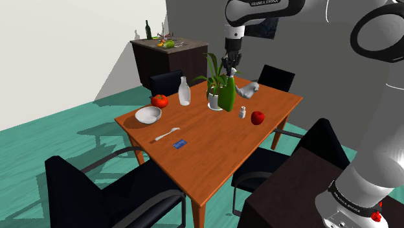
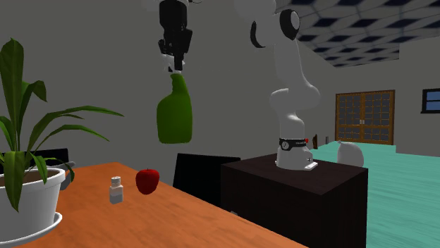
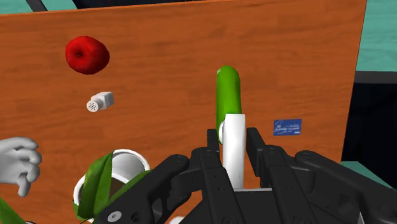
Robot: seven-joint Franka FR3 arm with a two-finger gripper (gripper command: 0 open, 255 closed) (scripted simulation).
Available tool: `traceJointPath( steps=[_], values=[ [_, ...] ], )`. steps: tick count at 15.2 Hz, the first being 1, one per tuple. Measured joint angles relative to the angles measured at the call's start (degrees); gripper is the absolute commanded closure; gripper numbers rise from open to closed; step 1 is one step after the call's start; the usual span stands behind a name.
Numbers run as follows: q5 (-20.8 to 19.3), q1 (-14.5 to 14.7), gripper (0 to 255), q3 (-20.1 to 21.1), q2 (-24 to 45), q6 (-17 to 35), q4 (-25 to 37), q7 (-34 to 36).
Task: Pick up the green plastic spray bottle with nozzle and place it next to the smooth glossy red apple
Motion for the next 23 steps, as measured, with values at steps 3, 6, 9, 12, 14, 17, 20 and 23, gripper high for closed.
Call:
traceJointPath(
  steps=[3, 6, 9, 12, 14, 17, 20, 23],
  values=[
    [0.2, -2.1, 255, -1.3, -0.3, -1.9, 1.7, -3.4],
    [0.5, -4.5, 255, -2.8, -0.5, -3.7, 3.3, -7.4],
    [0.7, -6.9, 255, -4.3, -0.4, -5.9, 5.6, -11.2],
    [0.8, -8.7, 255, -5.4, 0.8, -8.0, 8.9, -14.2],
    [0.9, -10.2, 255, -6.3, 2.8, -9.7, 12.5, -16.6],
    [1.0, -10.8, 255, -6.6, 2.8, -8.8, 11.7, -17.6],
    [1.0, -10.9, 255, -6.6, 2.0, -6.3, 8.4, -17.6],
    [1.0, -10.9, 255, -6.7, 1.3, -3.6, 5.0, -17.7]
  ],
)
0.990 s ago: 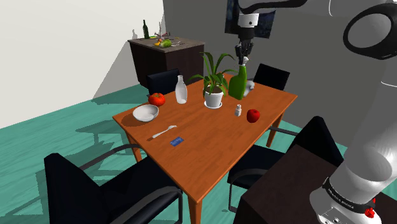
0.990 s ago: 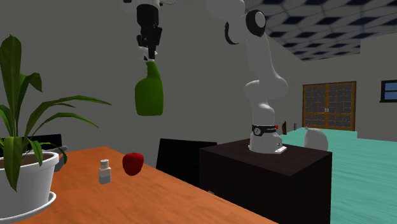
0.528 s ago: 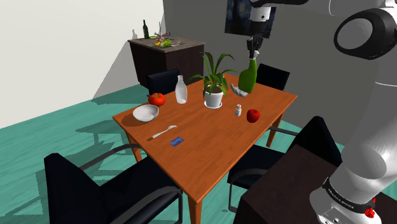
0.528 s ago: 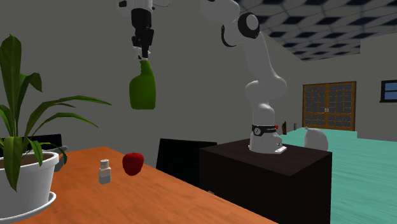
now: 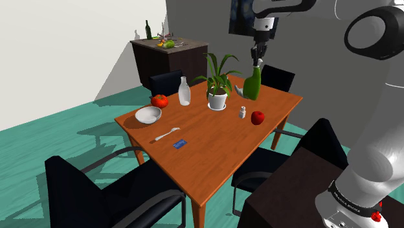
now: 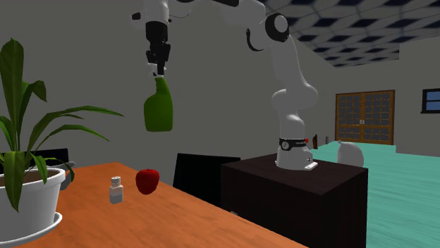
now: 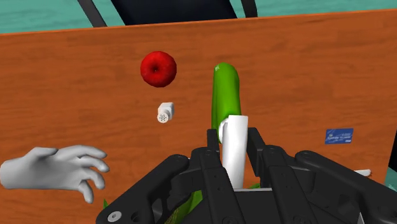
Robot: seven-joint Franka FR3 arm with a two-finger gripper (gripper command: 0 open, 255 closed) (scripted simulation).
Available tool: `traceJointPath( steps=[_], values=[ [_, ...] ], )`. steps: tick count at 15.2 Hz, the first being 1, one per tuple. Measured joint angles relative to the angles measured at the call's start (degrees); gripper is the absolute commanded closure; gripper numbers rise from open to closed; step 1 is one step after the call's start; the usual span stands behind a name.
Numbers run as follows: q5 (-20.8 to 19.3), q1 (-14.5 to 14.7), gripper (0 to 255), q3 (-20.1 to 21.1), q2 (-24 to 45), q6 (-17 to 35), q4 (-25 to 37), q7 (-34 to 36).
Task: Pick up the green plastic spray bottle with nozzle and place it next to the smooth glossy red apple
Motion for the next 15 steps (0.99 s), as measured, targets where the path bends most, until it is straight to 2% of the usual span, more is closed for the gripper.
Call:
traceJointPath(
  steps=[15],
  values=[
    [0.0, -0.1, 255, -0.1, -0.8, 11.8, -12.6, 0.0]
  ],
)
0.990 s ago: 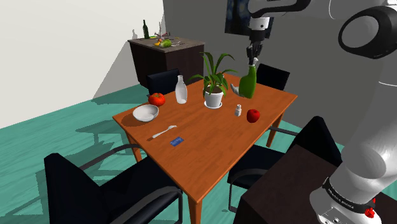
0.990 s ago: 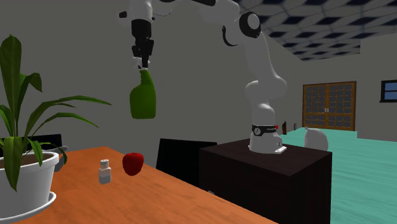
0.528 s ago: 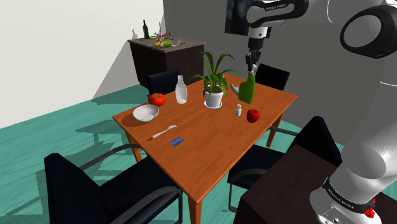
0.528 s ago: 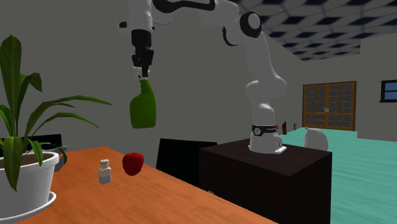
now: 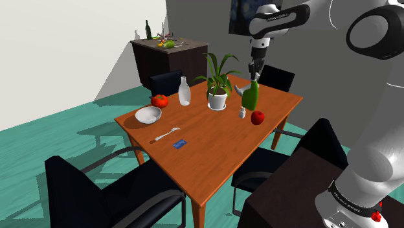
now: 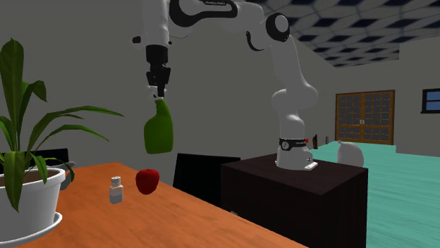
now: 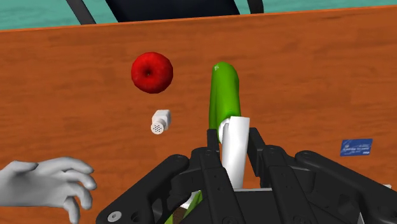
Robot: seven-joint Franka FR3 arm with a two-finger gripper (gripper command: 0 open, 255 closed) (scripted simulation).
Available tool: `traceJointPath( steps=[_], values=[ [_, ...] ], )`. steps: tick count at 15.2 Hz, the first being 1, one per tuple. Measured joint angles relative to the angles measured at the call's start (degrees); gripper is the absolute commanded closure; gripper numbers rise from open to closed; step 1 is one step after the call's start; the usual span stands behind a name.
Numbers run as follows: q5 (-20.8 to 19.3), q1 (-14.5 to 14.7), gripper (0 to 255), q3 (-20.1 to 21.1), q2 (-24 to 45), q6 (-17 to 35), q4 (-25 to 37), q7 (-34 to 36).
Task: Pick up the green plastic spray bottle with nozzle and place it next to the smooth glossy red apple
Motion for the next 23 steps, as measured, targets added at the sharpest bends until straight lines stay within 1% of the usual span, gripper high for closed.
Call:
traceJointPath(
  steps=[12, 23],
  values=[
    [-0.1, 0.1, 255, 0.0, 1.6, 8.7, -7.0, 0.2],
    [-0.2, 0.1, 255, 0.0, 4.5, 16.3, -11.8, 0.4]
  ],
)
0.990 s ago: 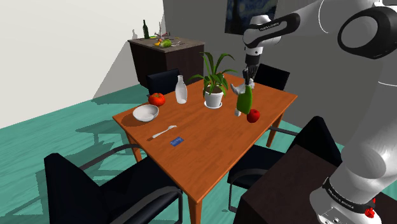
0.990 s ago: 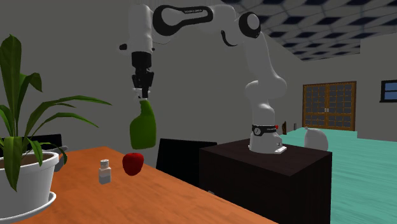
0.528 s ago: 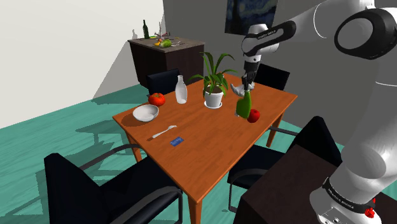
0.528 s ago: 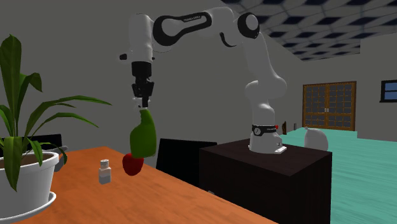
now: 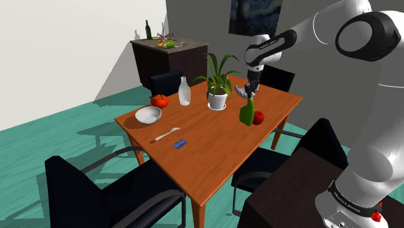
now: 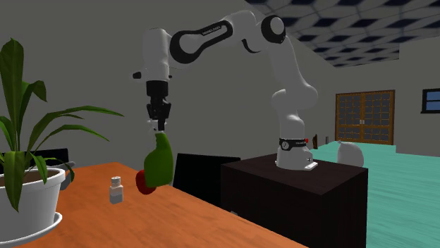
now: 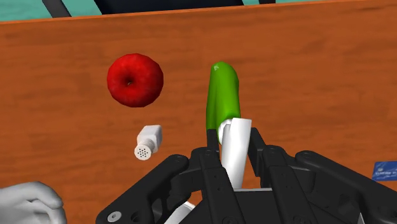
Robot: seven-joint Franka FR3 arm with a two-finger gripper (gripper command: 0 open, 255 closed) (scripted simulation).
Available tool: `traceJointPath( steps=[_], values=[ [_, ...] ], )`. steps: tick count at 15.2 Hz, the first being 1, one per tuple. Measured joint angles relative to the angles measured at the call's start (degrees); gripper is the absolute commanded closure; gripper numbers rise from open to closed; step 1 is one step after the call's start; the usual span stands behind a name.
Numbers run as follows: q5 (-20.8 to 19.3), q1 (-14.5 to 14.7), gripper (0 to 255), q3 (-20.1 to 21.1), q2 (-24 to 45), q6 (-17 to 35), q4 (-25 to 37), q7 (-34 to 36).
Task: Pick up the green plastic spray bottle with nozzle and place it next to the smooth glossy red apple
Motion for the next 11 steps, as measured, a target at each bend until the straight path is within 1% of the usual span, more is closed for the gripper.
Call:
traceJointPath(
  steps=[11],
  values=[
    [-0.2, 0.0, 255, -0.1, 4.0, 7.2, -3.2, 0.1]
  ],
)
